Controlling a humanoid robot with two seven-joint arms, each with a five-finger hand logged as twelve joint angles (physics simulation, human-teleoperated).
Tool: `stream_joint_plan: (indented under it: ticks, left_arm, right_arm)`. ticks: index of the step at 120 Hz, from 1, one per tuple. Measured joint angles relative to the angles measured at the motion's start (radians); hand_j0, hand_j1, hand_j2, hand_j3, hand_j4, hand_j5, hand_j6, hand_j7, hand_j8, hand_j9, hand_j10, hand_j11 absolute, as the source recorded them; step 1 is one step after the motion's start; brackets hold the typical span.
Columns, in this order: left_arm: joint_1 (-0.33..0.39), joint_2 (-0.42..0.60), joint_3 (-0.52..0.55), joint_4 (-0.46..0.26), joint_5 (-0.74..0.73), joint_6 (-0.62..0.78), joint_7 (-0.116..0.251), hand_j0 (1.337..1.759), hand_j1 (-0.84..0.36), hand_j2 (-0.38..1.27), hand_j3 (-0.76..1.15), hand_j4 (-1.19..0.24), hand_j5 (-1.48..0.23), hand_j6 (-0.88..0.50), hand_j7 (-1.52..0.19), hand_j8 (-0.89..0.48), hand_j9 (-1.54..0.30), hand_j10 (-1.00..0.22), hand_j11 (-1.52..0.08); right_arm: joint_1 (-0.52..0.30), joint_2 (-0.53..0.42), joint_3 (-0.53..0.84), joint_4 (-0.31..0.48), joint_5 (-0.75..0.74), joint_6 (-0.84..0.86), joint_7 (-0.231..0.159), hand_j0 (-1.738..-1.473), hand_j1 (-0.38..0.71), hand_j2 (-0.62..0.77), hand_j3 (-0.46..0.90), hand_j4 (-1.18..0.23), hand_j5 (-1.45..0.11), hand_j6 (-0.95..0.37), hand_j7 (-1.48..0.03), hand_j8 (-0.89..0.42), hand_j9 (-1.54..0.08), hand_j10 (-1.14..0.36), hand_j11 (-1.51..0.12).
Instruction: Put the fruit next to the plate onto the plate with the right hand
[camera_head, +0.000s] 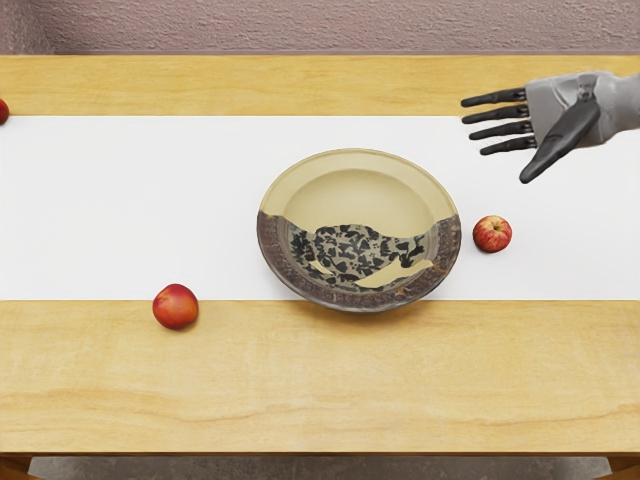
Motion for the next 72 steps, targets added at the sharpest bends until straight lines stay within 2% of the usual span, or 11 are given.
stream_joint_plan:
  ticks: [24, 32, 39, 54, 72]
  left_arm:
    - [0.0, 0.0, 0.0, 0.0, 0.0, 0.0, 0.0, 1.658, 0.34, 0.0, 0.0, -0.01, -0.01, -0.01, -0.01, -0.01, -0.01, -0.01, -0.01]
    - [0.0, 0.0, 0.0, 0.0, 0.0, 0.0, 0.0, 1.658, 0.34, 0.0, 0.0, -0.01, -0.01, -0.01, -0.01, -0.01, -0.01, -0.01, -0.01]
    - [0.0, 0.0, 0.0, 0.0, 0.0, 0.0, 0.0, 1.658, 0.34, 0.0, 0.0, -0.01, -0.01, -0.01, -0.01, -0.01, -0.01, -0.01, -0.01]
    - [0.0, 0.0, 0.0, 0.0, 0.0, 0.0, 0.0, 1.658, 0.34, 0.0, 0.0, -0.01, -0.01, -0.01, -0.01, -0.01, -0.01, -0.01, -0.01]
    - [0.0, 0.0, 0.0, 0.0, 0.0, 0.0, 0.0, 1.658, 0.34, 0.0, 0.0, -0.01, -0.01, -0.01, -0.01, -0.01, -0.01, -0.01, -0.01]
  right_arm:
    - [-0.008, 0.017, -0.033, -0.006, -0.087, 0.0, -0.002, -1.658, -0.33, 0.0, 0.0, -0.02, -0.02, -0.02, -0.03, -0.02, -0.02, -0.02, -0.02]
    - [0.022, 0.033, -0.044, 0.024, -0.214, -0.024, -0.002, -1.658, -0.33, 0.0, 0.0, -0.02, -0.02, -0.02, -0.02, -0.02, -0.02, -0.02, -0.02]
    - [0.083, 0.06, -0.109, 0.051, -0.322, -0.12, -0.003, -1.658, -0.33, 0.0, 0.0, -0.02, -0.03, -0.02, -0.03, -0.02, -0.02, -0.02, -0.02]
    - [0.261, 0.165, -0.402, 0.079, -0.417, -0.426, -0.003, -1.658, -0.33, 0.0, 0.0, -0.02, -0.02, -0.02, -0.02, -0.02, -0.02, -0.02, -0.02]
    - [0.326, 0.295, -0.58, 0.149, -0.451, -0.798, -0.003, -1.658, -0.32, 0.0, 0.0, -0.02, -0.03, -0.02, -0.03, -0.02, -0.03, -0.02, -0.03]
